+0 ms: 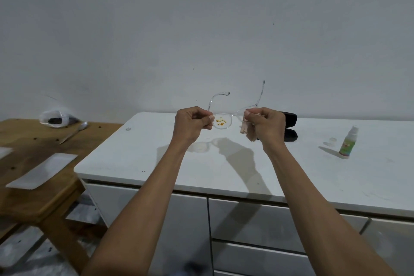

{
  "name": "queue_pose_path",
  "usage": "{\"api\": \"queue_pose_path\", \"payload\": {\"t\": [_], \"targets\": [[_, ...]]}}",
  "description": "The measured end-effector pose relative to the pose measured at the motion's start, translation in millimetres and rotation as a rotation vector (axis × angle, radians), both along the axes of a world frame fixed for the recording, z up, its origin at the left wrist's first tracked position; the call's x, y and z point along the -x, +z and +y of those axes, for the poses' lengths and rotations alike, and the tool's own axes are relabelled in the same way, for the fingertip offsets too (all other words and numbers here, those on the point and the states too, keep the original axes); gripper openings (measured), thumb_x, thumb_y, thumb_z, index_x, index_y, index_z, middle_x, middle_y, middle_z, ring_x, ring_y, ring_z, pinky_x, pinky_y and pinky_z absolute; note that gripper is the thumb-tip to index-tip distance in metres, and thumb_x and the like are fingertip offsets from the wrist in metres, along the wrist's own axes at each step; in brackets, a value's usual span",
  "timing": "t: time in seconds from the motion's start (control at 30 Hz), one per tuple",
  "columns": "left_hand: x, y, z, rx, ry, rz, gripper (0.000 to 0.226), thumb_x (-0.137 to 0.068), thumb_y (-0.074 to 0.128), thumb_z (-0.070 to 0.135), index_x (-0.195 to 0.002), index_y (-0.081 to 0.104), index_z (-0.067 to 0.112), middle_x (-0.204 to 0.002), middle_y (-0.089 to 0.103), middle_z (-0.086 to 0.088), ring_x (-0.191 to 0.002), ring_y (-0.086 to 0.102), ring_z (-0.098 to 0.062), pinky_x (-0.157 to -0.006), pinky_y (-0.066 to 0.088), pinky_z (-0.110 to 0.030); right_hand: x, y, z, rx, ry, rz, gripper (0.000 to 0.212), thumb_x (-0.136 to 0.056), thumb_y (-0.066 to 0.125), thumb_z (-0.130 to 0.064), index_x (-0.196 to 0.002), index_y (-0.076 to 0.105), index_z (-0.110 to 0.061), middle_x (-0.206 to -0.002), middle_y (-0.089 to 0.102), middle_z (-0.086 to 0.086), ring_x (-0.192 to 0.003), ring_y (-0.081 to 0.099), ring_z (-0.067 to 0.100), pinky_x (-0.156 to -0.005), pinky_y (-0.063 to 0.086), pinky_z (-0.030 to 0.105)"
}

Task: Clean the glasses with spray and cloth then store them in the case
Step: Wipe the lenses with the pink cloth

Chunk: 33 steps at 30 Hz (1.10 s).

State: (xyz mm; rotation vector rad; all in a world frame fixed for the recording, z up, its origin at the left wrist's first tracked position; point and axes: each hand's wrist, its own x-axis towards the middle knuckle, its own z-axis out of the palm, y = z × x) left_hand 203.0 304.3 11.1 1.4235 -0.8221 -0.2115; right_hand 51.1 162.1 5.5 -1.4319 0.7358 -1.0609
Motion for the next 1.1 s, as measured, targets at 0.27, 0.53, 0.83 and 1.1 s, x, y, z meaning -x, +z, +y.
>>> {"api": "queue_pose_path", "payload": {"t": [0.27,0.53,0.83,1.1], "targets": [[14,5,-5,0.052,-0.002,-0.013,0.007,-0.083,0.075,-0.007,-0.082,0.072,-0.001,-0.068,0.068,-0.013,-0.055,0.065,-0.018,-0.063,0.059,-0.027,-20,16,21,-0.15,-0.248,-0.423,0.005,-0.089,0.072,0.002,-0.093,0.075,0.004,-0.08,0.066,0.01,-0.051,0.061,-0.004,-0.044,0.046,0.01],[20,10,-8,0.102,0.03,-0.029,0.006,-0.082,0.077,-0.006,-0.084,0.073,-0.002,-0.067,0.069,-0.009,-0.053,0.064,-0.017,-0.061,0.058,-0.027,-20,14,5,-0.194,-0.206,-0.315,0.007,-0.083,0.081,-0.011,-0.089,0.08,-0.008,-0.077,0.072,0.01,-0.061,0.066,0.019,-0.058,0.052,0.028],[1,1,-7,0.087,0.116,0.053,0.01,-0.081,0.076,-0.007,-0.091,0.072,-0.008,-0.076,0.07,-0.018,-0.051,0.064,-0.016,-0.059,0.059,-0.025,-2,-5,14,-0.092,0.116,-0.222,0.013,-0.087,0.076,-0.011,-0.085,0.072,0.002,-0.062,0.063,0.023,-0.043,0.051,0.026,-0.057,0.048,0.026],[-4,-4,-6,0.134,0.189,0.126,0.007,-0.081,0.077,-0.006,-0.084,0.072,-0.002,-0.072,0.071,-0.014,-0.053,0.067,-0.019,-0.066,0.062,-0.031,-24,-14,52,-0.172,0.165,-0.295,0.009,-0.092,0.07,-0.002,-0.093,0.072,0.007,-0.061,0.062,0.027,-0.046,0.056,0.027,-0.053,0.051,0.03]]}}
